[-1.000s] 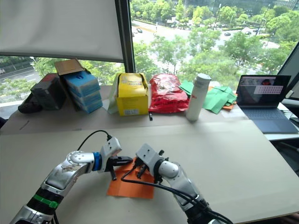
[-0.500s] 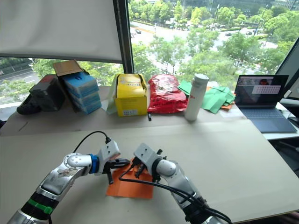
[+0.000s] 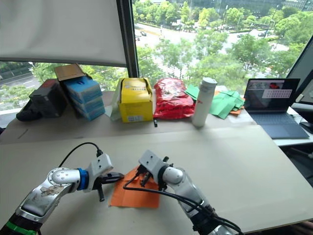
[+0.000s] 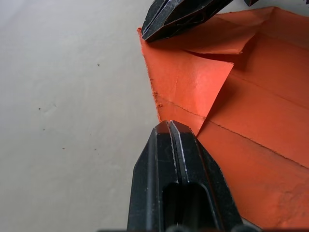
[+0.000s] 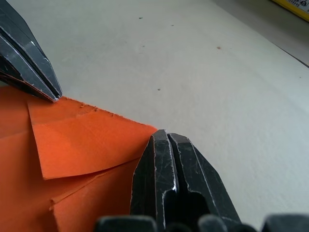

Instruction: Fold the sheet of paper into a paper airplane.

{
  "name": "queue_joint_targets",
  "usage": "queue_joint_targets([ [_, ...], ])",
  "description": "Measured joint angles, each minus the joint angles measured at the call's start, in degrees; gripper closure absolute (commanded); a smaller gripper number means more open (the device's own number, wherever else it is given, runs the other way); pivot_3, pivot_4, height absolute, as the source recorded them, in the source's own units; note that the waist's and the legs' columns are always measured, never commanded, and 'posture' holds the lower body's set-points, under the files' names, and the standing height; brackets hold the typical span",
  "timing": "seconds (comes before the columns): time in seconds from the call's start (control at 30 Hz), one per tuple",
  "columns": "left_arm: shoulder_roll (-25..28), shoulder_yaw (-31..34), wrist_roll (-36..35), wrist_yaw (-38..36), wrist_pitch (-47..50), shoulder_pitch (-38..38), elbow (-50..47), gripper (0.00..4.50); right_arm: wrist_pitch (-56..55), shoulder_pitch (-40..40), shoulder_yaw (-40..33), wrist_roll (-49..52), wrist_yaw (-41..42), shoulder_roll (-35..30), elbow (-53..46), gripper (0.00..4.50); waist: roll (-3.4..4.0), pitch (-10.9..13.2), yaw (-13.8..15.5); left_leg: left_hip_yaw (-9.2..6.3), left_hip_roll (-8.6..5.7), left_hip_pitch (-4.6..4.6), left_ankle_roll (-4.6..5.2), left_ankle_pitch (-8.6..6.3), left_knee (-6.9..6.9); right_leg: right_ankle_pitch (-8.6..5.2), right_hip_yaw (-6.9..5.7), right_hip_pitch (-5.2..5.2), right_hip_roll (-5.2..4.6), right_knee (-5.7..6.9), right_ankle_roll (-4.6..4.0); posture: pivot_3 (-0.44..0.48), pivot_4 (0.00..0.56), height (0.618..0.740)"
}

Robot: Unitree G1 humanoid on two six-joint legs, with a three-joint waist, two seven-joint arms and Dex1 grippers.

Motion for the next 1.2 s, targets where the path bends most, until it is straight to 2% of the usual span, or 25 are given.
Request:
queue_joint_targets([
  [0.53, 3.23, 2.07, -1.89, -1.02, 1.61, 1.13, -1.63, 4.47, -0.11, -0.3, 0.05, 0.01, 0.27, 0.3, 0.34, 4.5, 0.03, 0.02, -0.57, 0.0, -0.03, 0.0, -0.03, -0.01, -0.13, -0.01, -0.07, -0.06, -0.16, 0.0, -0.03, 0.0, 0.15, 0.74],
  [0.67, 3.01, 3.29, -4.68, -1.94, 4.52, -1.99, -0.14, 4.47, -0.1, -0.45, -0.29, 0.05, 0.32, -0.02, 0.19, 4.5, -0.01, 0.08, -0.45, -0.01, -0.05, -0.1, -0.03, 0.0, -0.11, -0.01, -0.11, -0.1, -0.17, 0.0, -0.03, 0.0, 0.15, 0.74],
  [0.77, 0.7, 4.31, -7.2, -2.38, 5.72, -7.42, -0.16, 4.47, 0.09, -0.78, -0.66, 0.14, 0.46, -0.19, 0.08, 4.5, -0.04, 0.11, -0.02, -0.03, -0.07, -0.18, -0.11, 0.04, -0.04, 0.0, -0.17, -0.09, -0.18, -0.02, -0.02, 0.0, 0.15, 0.74],
  [0.87, -1.73, 1.77, -6.69, -2.45, 4.28, -9.24, 0.3, 4.47, 0.77, -0.99, -0.86, 0.52, 0.79, -0.23, -0.32, 4.5, -0.03, 0.12, 0.12, 0.03, -0.1, -0.25, -0.29, 0.15, -0.05, 0.0, -0.14, -0.12, -0.11, -0.05, 0.0, 0.0, 0.15, 0.74],
  [1.0, -3.67, -3.82, -3.95, -2.58, 0.63, -7.76, 3.91, 4.47, 1.61, -1.88, -1.82, 0.53, 0.82, -0.87, -0.34, 4.5, -0.04, 0.13, 0.27, 0.02, -0.08, -0.63, -0.33, 0.18, 0.04, 0.0, -0.15, -0.4, 0.35, -0.08, 0.0, 0.0, 0.15, 0.74],
  [1.2, -4.04, -5.68, -0.91, -3.47, -6.4, -8.26, 7.54, 4.47, 4.3, -2.46, -4.0, 0.84, 1.13, -1.86, -2.53, 4.5, -0.05, 0.13, 0.84, 0.01, -0.06, -0.81, -0.29, 0.17, 0.13, 0.0, -0.13, -0.55, 0.36, 0.0, 0.0, 0.0, 0.15, 0.74],
])
